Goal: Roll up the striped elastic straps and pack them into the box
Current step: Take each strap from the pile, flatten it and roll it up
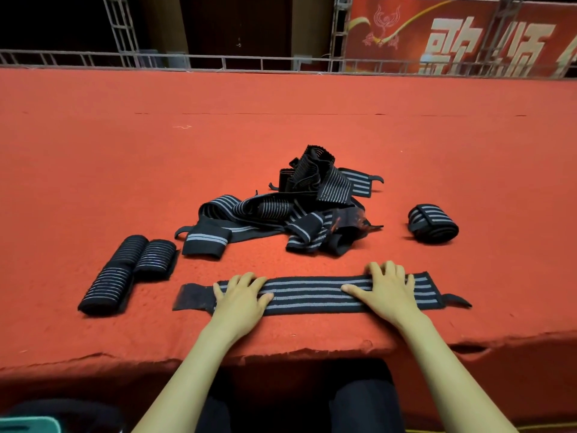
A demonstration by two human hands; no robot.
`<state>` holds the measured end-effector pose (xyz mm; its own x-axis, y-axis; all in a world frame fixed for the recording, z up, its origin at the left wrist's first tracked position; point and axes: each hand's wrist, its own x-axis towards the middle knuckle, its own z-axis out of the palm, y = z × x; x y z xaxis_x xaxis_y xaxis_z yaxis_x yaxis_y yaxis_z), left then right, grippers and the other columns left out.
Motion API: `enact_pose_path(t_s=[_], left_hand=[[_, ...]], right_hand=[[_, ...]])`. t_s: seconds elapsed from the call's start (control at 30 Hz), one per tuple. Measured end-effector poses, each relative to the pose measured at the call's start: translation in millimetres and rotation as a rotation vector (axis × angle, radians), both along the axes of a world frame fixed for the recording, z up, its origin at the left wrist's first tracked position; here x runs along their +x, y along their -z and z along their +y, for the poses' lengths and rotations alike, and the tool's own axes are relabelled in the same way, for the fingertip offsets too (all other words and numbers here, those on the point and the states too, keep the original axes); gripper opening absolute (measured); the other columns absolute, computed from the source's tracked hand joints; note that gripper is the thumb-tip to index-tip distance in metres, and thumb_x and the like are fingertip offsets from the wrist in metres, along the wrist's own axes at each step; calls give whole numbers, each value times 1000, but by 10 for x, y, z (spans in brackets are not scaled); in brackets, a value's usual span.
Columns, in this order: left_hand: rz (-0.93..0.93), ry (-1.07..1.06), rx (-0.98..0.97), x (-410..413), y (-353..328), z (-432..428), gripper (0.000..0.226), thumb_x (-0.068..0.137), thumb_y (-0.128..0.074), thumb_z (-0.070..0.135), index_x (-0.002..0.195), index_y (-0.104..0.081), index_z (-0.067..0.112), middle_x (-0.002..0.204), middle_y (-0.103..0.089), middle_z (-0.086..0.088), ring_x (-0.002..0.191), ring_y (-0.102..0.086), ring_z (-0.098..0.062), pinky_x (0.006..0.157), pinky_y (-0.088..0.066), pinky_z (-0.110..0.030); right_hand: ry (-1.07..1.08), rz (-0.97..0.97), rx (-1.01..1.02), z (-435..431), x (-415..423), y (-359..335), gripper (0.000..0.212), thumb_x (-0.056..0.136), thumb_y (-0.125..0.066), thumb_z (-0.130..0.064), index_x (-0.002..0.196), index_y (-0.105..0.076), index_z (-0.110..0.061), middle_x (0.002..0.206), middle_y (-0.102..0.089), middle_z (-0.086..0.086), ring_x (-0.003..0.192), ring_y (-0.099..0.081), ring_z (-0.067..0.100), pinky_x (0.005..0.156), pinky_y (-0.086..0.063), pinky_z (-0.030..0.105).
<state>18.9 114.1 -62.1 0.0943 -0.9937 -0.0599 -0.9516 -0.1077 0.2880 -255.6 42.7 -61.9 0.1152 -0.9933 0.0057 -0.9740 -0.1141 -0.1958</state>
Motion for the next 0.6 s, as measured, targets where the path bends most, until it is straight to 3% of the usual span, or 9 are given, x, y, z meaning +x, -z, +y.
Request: enact_pose_path(t_s=[0.1,0.17,0.33,0.47,0.6], left_hand=[[2,-1,47,-25,-41,1,46,100,-30,43,144,-31,29,148,-29,6,140,-18,-18,112,-6,-62],[-10,1,77,-39,-74,-22,45,100,-30,42,143,-32,27,146,-30,5,139,-20,-20,111,-7,-64],[-61,26,196,-16,-276,-185,43,96,-43,43,133,-45,21,138,-39,-2,129,-34,-27,105,-27,-58],[47,35,-55,8,-445,-394,41,92,-52,41,128,-52,19,134,-45,-2,124,-40,-24,102,-36,-40],[182,-24,-385,90,-654,-725,39,92,-55,29,128,-51,16,131,-46,-1,125,-39,-22,99,-37,-37]], right_hand=[[-223,-172,-107,42,76,-6,48,91,-54,-48,131,-48,-22,128,-45,2,124,-38,22,107,-31,36],[-395,-267,-125,98,195,-12,32,92,-58,-32,123,-56,-21,122,-49,-4,118,-44,16,102,-36,30],[-478,-223,-82,61,428,-28,15,93,-56,-32,102,-61,-22,101,-52,-10,102,-47,12,93,-40,31],[-545,-321,-70,-61,643,-229,15,92,-59,-30,102,-65,-21,99,-52,-11,100,-53,10,91,-42,27],[-625,-437,-125,-252,939,-549,17,91,-62,-25,105,-66,-18,102,-58,-8,95,-54,4,89,-42,17]])
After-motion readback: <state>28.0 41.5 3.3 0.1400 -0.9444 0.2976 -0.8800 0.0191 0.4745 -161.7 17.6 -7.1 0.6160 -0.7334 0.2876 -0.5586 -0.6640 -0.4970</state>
